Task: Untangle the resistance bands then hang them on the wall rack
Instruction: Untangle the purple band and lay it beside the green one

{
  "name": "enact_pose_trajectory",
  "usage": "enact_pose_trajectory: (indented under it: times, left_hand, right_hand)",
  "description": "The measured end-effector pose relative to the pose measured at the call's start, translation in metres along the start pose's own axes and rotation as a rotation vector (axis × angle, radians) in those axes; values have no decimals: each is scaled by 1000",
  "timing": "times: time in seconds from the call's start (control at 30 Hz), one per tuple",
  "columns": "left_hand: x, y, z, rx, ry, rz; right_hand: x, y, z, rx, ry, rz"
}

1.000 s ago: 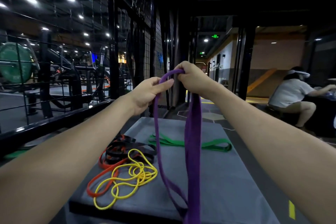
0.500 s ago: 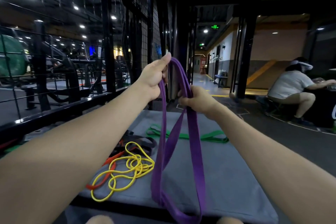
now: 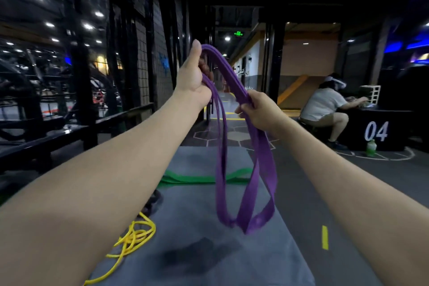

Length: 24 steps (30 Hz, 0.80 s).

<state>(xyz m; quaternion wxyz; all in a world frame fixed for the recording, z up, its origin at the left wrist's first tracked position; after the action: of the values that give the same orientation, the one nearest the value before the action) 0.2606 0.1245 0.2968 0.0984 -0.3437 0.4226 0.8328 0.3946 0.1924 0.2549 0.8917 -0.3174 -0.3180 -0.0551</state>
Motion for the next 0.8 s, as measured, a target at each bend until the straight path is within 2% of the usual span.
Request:
enact_pose_trajectory:
  times: [0.1, 0.23, 0.43, 0.53, 0.63, 0.8]
  left_hand:
    - [28, -4, 4, 11, 58, -63]
    - [115, -16, 4, -23, 250, -39]
    - [263, -29, -25, -48, 572, 344]
    - [314, -44, -42, -77, 647, 564]
    - [337, -64, -56, -85, 653, 827]
    - [322, -98, -62, -171, 480, 1116]
  right_hand:
    - [-21, 6, 6, -1, -24, -81]
    - [-101, 27, 2, -25, -81, -69]
    - [-240, 49, -28, -35, -361, -37]
    - [-276, 68, -45, -76, -486, -28]
    - [-267, 108, -56, -205, -393, -113]
    - [-221, 180, -95, -438, -134, -393]
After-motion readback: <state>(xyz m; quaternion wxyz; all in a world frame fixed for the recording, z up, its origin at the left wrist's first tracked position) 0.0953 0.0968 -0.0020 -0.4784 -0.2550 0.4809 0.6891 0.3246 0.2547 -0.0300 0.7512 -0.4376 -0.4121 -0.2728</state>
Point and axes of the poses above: each hand's wrist, its own z-axis towards the middle knuckle, its own x-axis out of the back of the hand, y = z × x, the point moved 2 cm from there along z, towards the middle knuckle, and after that the axes turned 2 degrees about x, right-handed, at the moved point
